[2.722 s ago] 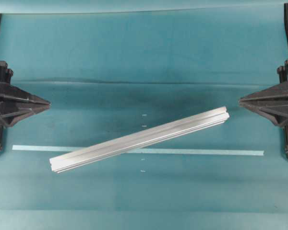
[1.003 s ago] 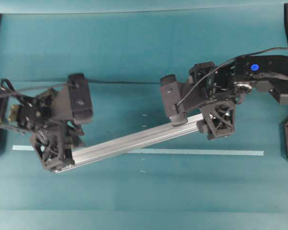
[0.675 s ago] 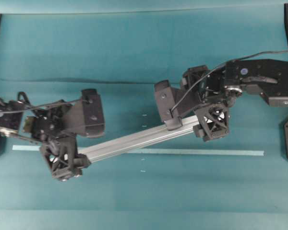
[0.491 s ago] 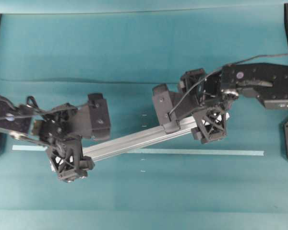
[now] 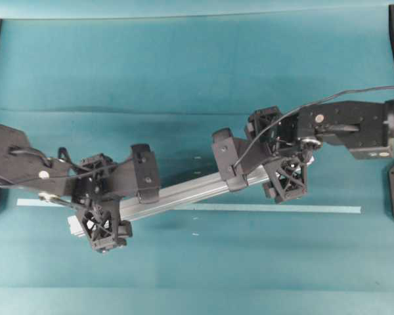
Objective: Lift the metal rail with both hands.
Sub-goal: 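Close both grippers around the silver rail near each end, then lift the held rail upward with both grippers together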
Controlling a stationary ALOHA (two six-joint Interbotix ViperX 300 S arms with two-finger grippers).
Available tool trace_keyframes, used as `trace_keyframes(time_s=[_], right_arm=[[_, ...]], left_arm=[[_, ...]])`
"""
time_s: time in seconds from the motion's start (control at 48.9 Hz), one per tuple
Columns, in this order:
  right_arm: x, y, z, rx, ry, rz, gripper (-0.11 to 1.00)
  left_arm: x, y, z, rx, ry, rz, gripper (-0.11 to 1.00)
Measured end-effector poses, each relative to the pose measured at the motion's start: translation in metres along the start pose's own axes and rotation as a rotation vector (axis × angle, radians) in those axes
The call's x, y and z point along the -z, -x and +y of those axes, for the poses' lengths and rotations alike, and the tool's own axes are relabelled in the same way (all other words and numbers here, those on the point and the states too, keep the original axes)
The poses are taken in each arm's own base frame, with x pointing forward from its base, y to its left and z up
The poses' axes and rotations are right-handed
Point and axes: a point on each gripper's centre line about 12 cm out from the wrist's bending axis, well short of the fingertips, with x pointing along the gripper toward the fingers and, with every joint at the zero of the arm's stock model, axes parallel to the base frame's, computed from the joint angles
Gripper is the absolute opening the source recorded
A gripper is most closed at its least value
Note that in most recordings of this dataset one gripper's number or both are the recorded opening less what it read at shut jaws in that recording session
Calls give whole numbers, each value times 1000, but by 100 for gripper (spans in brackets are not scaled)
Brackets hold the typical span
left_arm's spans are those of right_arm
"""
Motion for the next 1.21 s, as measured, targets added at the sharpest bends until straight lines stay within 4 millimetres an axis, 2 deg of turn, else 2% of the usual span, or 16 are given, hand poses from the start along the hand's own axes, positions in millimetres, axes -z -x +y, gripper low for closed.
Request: trace_keyframes(time_s=[0.205, 0.512, 0.573, 0.634, 0.696, 0.757, 0.798, 0.819, 1.208], right_arm=[[7, -19, 2, -3, 19, 12, 99], [8, -25, -1, 9, 12, -3, 97], [10, -26, -2, 8, 6, 0, 94], [11, -27, -2, 7, 1, 3, 87], [12, -27, -2, 7, 1, 4, 74], [12, -28, -2, 5, 3, 7, 55], [12, -28, -1, 3, 6, 8, 45], [12, -28, 0, 4, 9, 7, 43], [13, -28, -1, 3, 3, 9, 43]], left_arm=[[7, -15, 6, -2, 8, -1, 99], [6, -18, 13, -8, 28, -9, 96], [6, -19, 13, -6, 28, -14, 90], [8, -20, 13, -3, 26, -21, 79], [9, -21, 13, 5, 27, -39, 60], [10, -21, 11, 14, 20, -52, 43], [10, -21, 10, 18, 19, -60, 36], [10, -21, 11, 18, 22, -64, 35], [10, -20, 11, 19, 20, -66, 35]])
